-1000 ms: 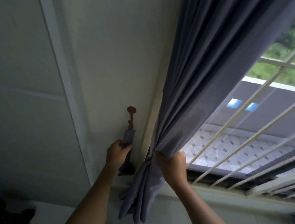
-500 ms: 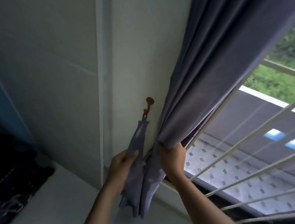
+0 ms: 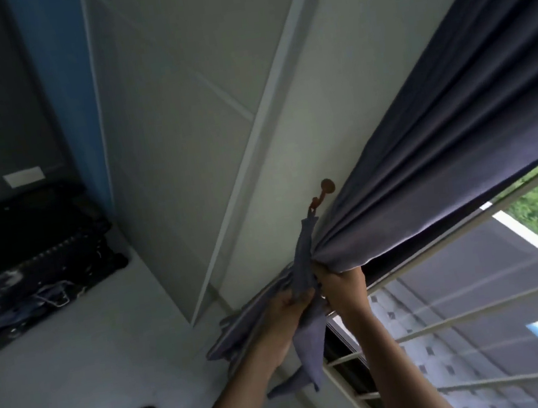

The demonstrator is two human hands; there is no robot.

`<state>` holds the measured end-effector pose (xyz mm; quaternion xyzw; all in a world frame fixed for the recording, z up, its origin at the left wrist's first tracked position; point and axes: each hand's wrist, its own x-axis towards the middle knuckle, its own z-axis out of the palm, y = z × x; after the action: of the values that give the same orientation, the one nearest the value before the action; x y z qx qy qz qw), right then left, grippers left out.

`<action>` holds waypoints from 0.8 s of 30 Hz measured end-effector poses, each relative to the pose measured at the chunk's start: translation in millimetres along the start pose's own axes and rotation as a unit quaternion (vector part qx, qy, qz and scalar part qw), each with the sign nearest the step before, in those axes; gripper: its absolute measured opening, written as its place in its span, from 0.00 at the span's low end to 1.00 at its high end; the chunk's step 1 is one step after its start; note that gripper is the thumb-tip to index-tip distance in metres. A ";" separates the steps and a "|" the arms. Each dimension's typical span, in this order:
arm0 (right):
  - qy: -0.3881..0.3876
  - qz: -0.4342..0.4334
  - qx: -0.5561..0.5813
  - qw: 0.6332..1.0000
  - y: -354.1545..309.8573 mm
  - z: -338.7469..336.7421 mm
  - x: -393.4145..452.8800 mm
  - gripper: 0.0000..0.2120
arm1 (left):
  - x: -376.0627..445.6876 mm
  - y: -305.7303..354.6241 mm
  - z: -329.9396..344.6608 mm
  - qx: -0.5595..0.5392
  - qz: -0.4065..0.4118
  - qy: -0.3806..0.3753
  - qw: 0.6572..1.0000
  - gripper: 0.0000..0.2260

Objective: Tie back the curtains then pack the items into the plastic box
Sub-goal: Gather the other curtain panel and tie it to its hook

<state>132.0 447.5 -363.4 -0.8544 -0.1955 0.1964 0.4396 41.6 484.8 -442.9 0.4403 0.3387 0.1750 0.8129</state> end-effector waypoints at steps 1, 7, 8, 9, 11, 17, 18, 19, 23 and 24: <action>-0.027 0.013 0.014 0.999 1.3 -3.0 2.5 0.07 | 4.0 -1.4 1.3 0.004 -0.003 0.003 1.000 0.15; -0.115 -0.053 -0.131 0.983 -2.3 -20.2 0.8 0.09 | 3.3 -4.9 10.7 0.001 0.008 -0.030 1.000 0.15; -0.124 -0.074 -0.156 0.977 -3.7 -21.1 0.1 0.12 | 3.5 -6.7 11.2 0.004 0.011 -0.035 0.999 0.16; -0.125 -0.083 -0.166 0.975 -3.5 -22.7 0.1 0.17 | 3.5 -6.6 11.5 0.009 0.018 -0.037 0.999 0.17; -0.117 -0.084 -0.178 0.973 2.5 -27.4 5.1 0.22 | 5.0 -8.5 14.2 0.047 0.072 -0.009 0.996 0.21; -0.137 -0.074 -0.185 0.970 5.0 -25.0 13.8 0.16 | 4.3 0.4 8.3 0.193 0.359 0.147 0.901 0.26; -0.147 -0.096 -0.190 0.966 2.0 -28.4 13.9 0.11 | 8.6 4.3 4.6 0.242 0.378 0.123 0.885 0.28; -0.168 -0.100 -0.187 0.963 -4.2 -32.3 10.9 0.13 | 15.8 5.4 0.8 0.274 0.387 0.101 0.875 0.30; -0.210 -0.093 -0.141 0.963 -12.1 -51.7 11.7 0.10 | 34.6 15.6 -4.7 0.378 0.409 0.067 0.828 0.34; -0.225 -0.085 -0.145 0.960 -11.4 -55.3 12.2 0.08 | 36.6 16.4 -5.0 0.389 0.412 0.063 0.821 0.35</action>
<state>168.6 422.5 -326.3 -0.8231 -0.3875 0.3150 0.2703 64.3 518.2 -445.7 0.8067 0.2163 0.3749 0.4024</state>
